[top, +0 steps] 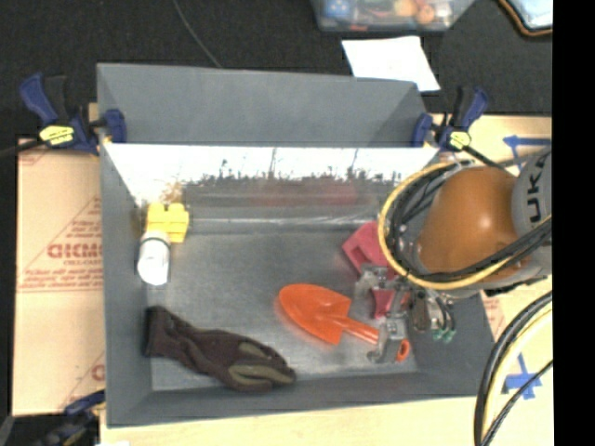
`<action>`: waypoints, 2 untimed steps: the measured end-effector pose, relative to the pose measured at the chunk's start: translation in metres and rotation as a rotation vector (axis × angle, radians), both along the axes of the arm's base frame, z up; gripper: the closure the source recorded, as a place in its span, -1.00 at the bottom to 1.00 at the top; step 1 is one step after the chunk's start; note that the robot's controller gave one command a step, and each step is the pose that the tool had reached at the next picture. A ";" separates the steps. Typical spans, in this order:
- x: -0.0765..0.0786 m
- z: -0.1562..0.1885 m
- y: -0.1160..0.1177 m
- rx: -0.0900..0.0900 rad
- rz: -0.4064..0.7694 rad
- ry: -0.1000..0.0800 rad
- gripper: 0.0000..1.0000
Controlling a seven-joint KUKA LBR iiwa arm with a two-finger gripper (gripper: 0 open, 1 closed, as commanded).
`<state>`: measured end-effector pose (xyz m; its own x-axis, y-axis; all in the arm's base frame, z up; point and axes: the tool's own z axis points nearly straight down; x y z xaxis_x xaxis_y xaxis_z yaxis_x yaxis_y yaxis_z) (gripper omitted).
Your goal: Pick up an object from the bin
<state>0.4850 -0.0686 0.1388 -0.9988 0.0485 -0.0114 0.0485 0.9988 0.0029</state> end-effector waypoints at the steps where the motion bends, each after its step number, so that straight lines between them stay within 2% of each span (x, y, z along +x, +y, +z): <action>1: 0.024 -0.039 0.021 0.001 0.000 0.014 -1.00; 2: 0.007 -0.069 0.049 0.004 -0.334 -0.002 -1.00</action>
Offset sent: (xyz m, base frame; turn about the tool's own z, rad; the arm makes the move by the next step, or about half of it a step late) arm 0.0062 0.0495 -0.0688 0.3365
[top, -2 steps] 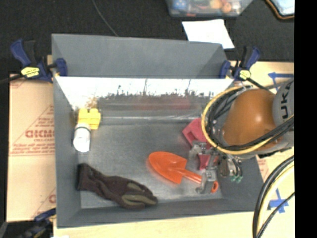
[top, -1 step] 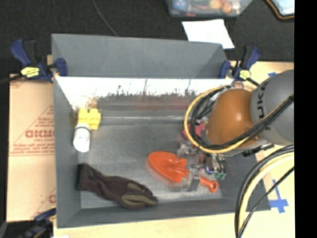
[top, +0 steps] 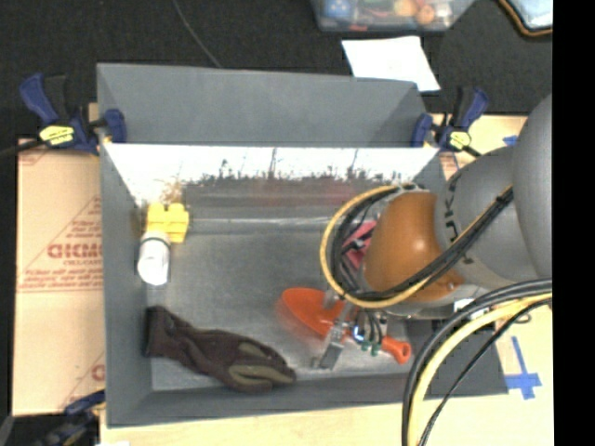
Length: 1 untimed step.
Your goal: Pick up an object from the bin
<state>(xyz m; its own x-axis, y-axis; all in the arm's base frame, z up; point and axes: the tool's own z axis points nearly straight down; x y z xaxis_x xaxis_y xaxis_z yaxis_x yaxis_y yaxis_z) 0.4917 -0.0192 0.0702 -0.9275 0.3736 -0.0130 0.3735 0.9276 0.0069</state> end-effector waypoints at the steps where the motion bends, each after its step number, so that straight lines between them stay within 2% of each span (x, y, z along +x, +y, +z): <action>1: 0.027 0.003 -0.015 0.002 0.111 0.009 1.00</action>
Offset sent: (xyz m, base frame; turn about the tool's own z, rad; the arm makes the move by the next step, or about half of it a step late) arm 0.0000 0.0000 0.0000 0.0000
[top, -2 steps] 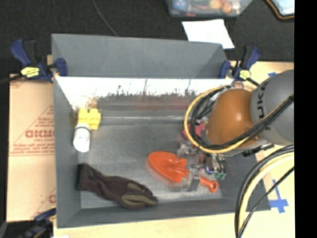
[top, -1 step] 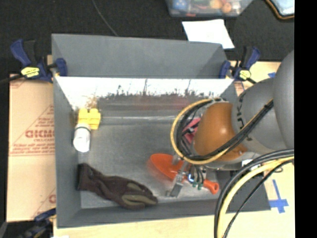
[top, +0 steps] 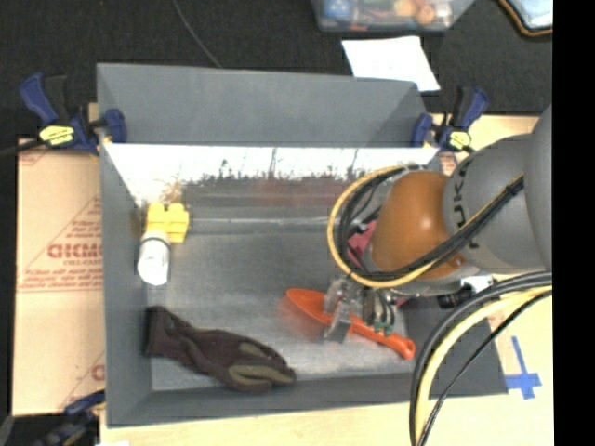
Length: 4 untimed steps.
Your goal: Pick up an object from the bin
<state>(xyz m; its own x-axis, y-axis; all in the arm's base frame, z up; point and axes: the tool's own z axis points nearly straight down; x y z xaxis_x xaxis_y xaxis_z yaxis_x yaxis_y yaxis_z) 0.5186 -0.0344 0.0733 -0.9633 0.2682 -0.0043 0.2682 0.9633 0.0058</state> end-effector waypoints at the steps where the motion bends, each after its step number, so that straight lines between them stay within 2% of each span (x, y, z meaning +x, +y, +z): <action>1: 0.000 0.000 0.000 0.000 0.000 0.000 1.00; 2: 0.001 0.004 0.000 0.000 0.000 -0.003 1.00; 3: -0.002 0.024 0.000 0.000 0.000 0.005 1.00; 4: 0.000 0.057 -0.001 0.000 0.001 -0.001 1.00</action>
Offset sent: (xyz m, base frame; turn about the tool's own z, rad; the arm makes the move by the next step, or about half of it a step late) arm 0.0000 0.0000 0.0066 0.0001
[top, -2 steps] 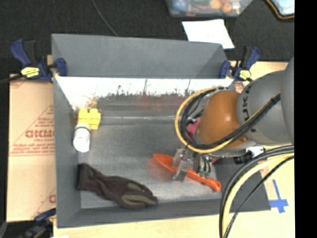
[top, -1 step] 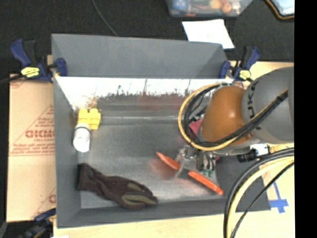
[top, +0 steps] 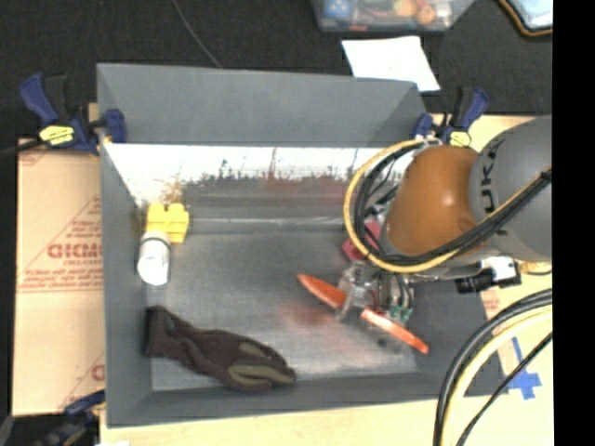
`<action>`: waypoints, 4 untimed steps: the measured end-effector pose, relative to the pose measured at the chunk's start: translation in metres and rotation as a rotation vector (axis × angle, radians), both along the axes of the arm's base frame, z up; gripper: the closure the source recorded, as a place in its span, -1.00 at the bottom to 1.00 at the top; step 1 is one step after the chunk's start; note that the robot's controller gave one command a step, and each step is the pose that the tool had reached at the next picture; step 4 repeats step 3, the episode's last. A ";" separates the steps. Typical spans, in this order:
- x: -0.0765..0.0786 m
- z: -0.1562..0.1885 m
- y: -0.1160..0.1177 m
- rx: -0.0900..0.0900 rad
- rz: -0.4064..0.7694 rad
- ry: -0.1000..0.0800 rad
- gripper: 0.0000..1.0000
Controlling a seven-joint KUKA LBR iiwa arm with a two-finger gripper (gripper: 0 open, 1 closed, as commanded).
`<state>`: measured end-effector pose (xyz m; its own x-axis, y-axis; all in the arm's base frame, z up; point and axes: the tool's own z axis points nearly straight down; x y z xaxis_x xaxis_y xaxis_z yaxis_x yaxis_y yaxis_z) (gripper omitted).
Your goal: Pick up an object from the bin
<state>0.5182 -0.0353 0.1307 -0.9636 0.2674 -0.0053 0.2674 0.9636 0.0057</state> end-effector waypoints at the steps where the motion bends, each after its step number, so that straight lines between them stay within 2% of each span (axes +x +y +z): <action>1: 0.001 0.012 0.000 0.000 0.000 -0.004 1.00; 2: -0.001 0.025 0.000 0.001 0.001 0.005 1.00; 3: 0.001 0.055 -0.001 0.000 0.002 -0.005 1.00; 4: 0.001 0.055 -0.001 0.000 0.002 -0.005 1.00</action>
Offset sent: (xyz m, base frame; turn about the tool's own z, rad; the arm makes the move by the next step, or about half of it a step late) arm 0.0009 -0.0003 0.0690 -0.0004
